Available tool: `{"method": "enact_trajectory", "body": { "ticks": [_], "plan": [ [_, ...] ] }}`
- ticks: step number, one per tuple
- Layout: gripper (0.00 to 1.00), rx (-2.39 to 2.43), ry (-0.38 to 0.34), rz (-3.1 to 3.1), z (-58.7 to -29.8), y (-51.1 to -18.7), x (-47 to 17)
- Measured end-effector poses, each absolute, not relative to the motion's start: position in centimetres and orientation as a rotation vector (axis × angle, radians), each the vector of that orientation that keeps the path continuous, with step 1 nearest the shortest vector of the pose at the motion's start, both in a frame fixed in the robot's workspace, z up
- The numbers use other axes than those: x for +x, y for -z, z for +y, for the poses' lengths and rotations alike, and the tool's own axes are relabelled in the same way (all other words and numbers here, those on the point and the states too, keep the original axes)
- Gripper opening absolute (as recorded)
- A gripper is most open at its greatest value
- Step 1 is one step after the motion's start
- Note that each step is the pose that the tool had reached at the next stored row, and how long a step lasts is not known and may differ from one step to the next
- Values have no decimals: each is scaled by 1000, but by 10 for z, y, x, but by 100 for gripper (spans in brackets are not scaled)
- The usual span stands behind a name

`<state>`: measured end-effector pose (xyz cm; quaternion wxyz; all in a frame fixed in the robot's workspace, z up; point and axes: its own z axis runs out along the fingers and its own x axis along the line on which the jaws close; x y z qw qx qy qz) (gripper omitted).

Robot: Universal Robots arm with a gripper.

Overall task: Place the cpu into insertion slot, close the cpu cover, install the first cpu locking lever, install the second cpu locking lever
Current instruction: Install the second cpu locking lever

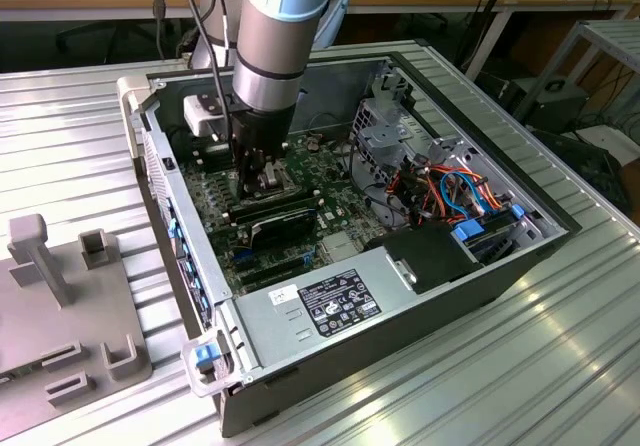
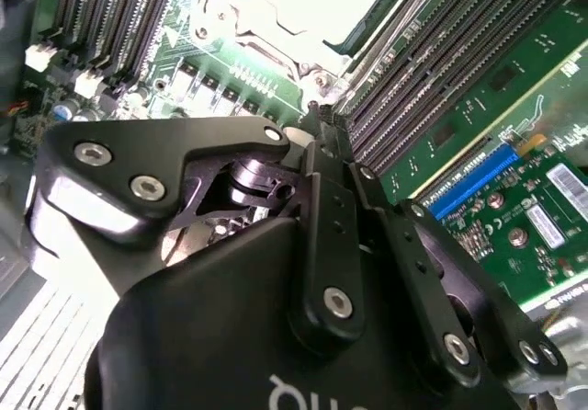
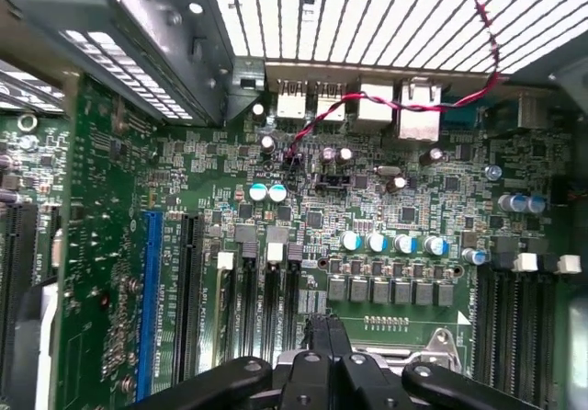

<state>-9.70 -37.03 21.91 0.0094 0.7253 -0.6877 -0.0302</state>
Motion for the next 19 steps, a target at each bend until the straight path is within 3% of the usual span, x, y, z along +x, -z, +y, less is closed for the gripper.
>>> {"method": "enact_trajectory", "body": {
  "ticks": [5, 19],
  "plan": [
    [11, 2265, 94, -2147, -368, -233, -97],
    [11, 2280, 63, -2161, -367, -233, -91]
  ]
}}
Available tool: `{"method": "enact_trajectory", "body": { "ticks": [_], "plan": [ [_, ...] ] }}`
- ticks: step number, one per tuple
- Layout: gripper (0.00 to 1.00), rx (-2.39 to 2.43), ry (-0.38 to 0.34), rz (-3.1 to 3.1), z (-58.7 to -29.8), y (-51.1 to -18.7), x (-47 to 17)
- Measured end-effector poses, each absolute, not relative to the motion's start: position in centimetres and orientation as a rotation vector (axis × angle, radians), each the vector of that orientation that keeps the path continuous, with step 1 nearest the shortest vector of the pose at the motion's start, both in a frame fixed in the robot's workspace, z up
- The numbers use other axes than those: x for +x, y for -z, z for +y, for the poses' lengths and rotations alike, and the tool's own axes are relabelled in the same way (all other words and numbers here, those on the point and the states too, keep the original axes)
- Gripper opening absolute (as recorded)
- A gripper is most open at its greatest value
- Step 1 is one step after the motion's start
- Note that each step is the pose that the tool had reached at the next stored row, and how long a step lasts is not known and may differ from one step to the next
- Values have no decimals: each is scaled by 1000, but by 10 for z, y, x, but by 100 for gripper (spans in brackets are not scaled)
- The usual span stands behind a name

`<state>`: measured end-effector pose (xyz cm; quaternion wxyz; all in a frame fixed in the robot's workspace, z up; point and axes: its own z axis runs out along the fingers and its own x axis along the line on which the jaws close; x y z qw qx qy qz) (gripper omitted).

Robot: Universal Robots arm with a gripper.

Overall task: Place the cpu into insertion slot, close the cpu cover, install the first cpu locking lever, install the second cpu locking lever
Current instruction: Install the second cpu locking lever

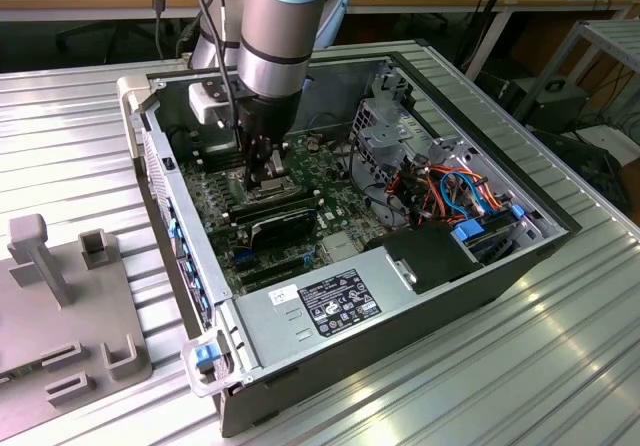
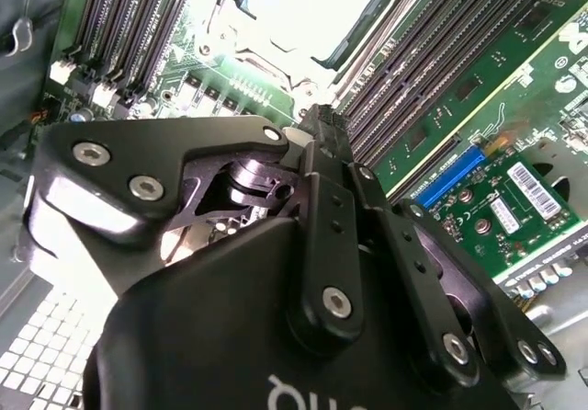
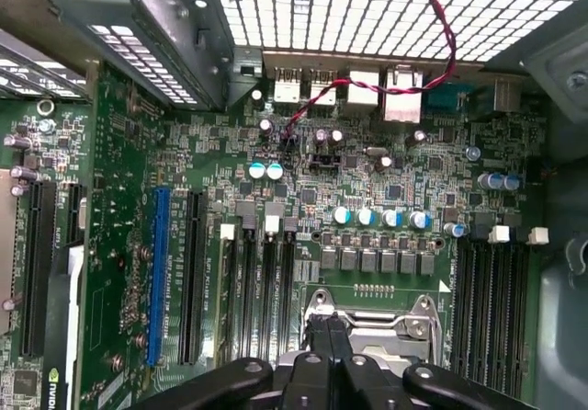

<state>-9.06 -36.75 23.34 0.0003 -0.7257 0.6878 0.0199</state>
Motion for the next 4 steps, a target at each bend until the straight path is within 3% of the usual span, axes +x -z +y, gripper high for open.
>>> {"method": "enact_trajectory", "body": {
  "ticks": [4],
  "plan": [
    [11, -2279, -63, 2160, -367, -233, -90]
  ]
}}
